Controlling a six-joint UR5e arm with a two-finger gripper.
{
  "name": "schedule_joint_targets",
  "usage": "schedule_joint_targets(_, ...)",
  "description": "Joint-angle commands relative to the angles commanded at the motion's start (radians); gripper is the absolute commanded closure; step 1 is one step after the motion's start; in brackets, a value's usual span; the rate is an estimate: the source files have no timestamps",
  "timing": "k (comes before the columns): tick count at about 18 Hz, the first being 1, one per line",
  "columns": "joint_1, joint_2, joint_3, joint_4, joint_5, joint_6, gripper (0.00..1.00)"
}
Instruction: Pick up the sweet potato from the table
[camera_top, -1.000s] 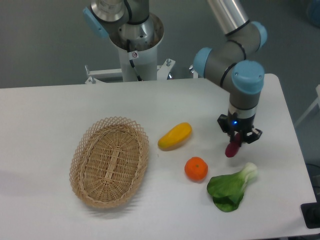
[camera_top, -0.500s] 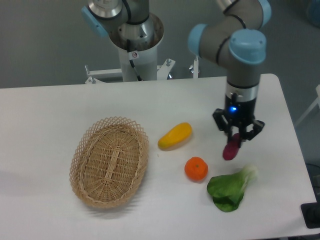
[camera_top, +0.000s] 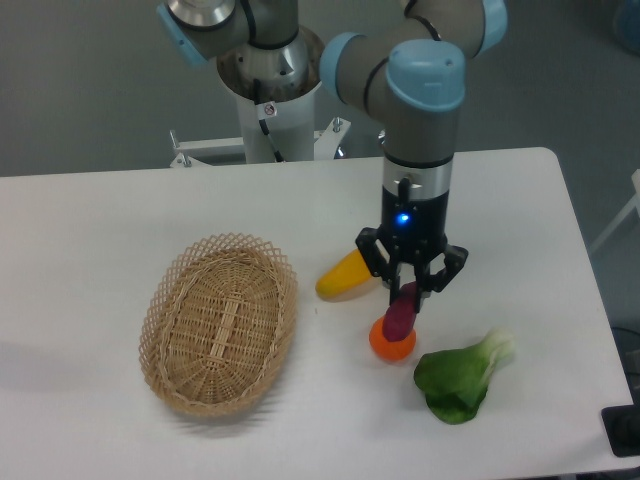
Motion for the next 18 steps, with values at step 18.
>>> schedule_joint_targets(18,-0.005,-0.005,0.025,0.002,0.003,0.001,0.7)
